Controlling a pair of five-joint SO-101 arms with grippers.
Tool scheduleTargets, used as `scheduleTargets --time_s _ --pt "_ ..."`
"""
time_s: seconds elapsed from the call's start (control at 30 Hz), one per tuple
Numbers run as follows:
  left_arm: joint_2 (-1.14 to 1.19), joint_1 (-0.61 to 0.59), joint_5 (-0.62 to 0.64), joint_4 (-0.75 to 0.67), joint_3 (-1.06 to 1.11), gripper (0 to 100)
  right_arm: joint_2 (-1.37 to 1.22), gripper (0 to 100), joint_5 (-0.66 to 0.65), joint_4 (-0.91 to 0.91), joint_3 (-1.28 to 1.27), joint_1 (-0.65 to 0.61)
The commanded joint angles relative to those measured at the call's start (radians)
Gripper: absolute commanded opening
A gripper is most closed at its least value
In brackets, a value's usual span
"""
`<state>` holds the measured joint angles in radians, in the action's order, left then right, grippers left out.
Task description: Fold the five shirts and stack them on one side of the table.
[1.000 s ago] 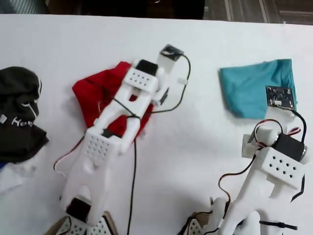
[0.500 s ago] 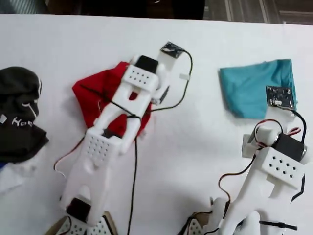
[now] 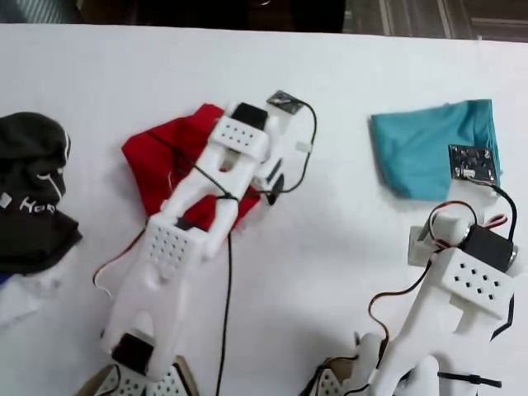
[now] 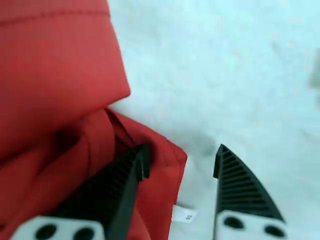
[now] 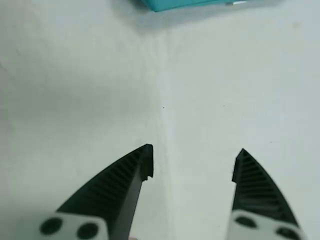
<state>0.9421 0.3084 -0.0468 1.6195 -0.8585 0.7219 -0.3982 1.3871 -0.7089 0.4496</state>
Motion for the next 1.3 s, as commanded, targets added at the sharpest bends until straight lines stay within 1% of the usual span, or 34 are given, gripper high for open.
scheduleTargets --time_s 0.0,0.2,0.3,0.4,0.47,0.53,0.77,1.03,1.07,1.1,1.2,1.27 --pt "-0.025 0.002 0.009 -0.011 -0.004 23 0.021 25.9 -0.005 0.001 0.003 0.004" --pt "-0.153 0.009 0.009 0.012 -0.002 23 0.021 25.9 -0.005 0.001 0.003 0.004" --pt "-0.199 0.002 0.009 0.048 0.001 23 0.021 25.9 -0.005 0.001 0.003 0.004" --pt "-0.21 0.0 0.006 0.089 0.007 23 0.021 25.9 -0.005 0.001 0.003 0.004" --pt "-0.192 0.0 0.006 0.089 0.007 23 0.021 25.9 -0.005 0.001 0.003 0.004" --pt "-0.157 0.003 0.008 0.069 -0.001 23 0.021 25.9 -0.005 0.001 0.003 0.004" --pt "0.005 0.0 0.011 -0.068 -0.002 23 0.021 25.9 -0.005 0.001 0.003 0.004" --pt "0.04 0.008 0.011 -0.107 -0.004 23 0.021 25.9 -0.005 0.001 0.003 0.004" --pt "0.037 0.008 0.011 -0.106 -0.004 22 0.021 25.9 -0.005 0.001 0.003 0.004" --pt "0.035 0.006 0.011 -0.104 -0.004 18 0.021 25.9 -0.005 0.001 0.003 0.004" --pt "0.04 0.0 0.011 -0.106 -0.004 1 0.021 25.9 -0.005 0.001 0.002 0.004" --pt "0.044 -0.006 0.009 -0.103 -0.002 4 0.021 25.9 -0.005 0.001 0.002 0.004"
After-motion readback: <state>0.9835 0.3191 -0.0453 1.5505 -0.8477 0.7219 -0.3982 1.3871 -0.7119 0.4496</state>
